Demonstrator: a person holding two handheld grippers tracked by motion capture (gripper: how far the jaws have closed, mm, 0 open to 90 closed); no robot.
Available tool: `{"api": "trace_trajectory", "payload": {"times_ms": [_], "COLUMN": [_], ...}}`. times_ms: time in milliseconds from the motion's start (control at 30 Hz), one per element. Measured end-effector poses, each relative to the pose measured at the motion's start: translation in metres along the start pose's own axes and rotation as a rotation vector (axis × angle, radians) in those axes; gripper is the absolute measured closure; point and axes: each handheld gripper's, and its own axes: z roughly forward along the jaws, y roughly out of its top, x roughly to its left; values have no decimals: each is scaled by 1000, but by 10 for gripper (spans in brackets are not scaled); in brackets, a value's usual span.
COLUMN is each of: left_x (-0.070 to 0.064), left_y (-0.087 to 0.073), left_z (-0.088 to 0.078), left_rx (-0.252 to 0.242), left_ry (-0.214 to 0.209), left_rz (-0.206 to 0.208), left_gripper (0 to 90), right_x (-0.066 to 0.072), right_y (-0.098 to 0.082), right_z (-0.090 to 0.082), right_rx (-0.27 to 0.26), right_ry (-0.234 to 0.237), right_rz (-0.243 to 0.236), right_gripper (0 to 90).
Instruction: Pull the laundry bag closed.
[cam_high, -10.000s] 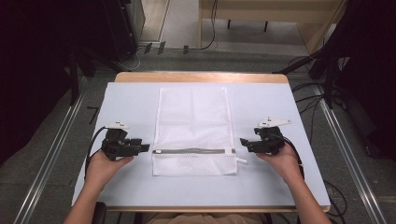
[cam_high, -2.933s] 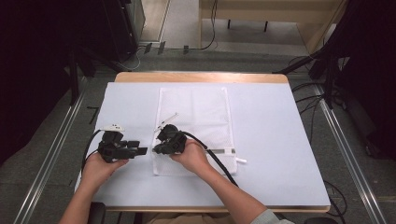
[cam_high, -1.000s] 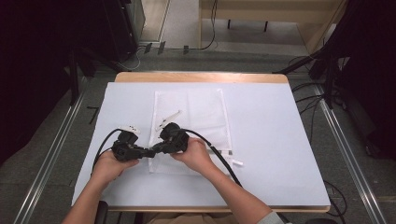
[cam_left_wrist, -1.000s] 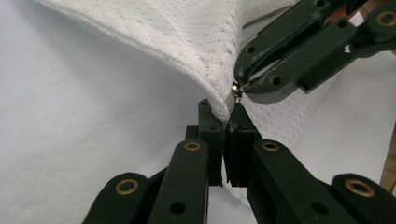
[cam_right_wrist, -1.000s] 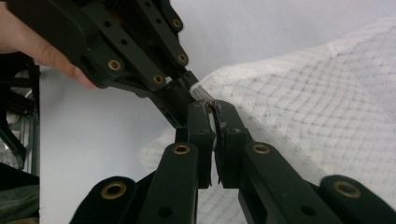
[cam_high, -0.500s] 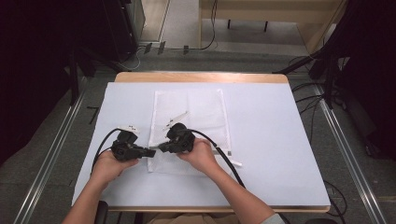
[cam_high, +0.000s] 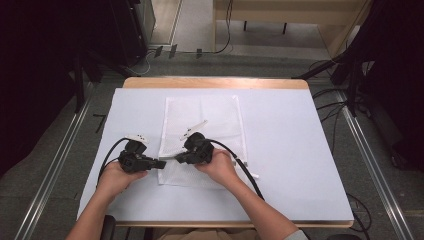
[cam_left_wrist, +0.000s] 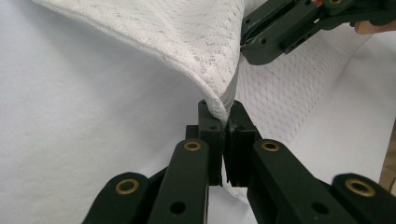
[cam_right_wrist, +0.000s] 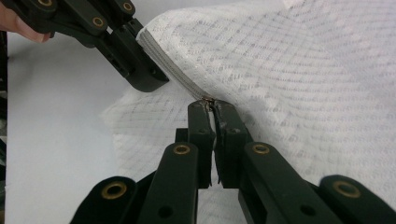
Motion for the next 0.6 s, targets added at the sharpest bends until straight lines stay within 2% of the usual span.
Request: {"api": "trace_trajectory", "payload": {"times_ms": [133, 233, 300, 400, 600], "left_x": [0, 1, 0, 0, -2], "left_y": [-1, -1, -1, -1, -2], "left_z": [-1, -1, -2, -2, -2], "left_rx": [3, -7, -8, -9, -6], "left_ry": [-1, -8, -7, -6, 2], "left_rz": [5, -1, 9, 15, 25], "left_gripper": [879, 878, 878, 877, 877], "right_x": [1, -3, -5, -3, -7], "right_y": [-3, -4, -6, -6, -9], "right_z": [-5, -7, -9, -10, -10], "right_rx": [-3, -5, -19, -16, -9], "right_ry": [-10, -8, 10, 1, 2], "right_rz": [-8, 4, 21, 6, 13], "right_gripper": [883, 883, 883, 883, 883]}}
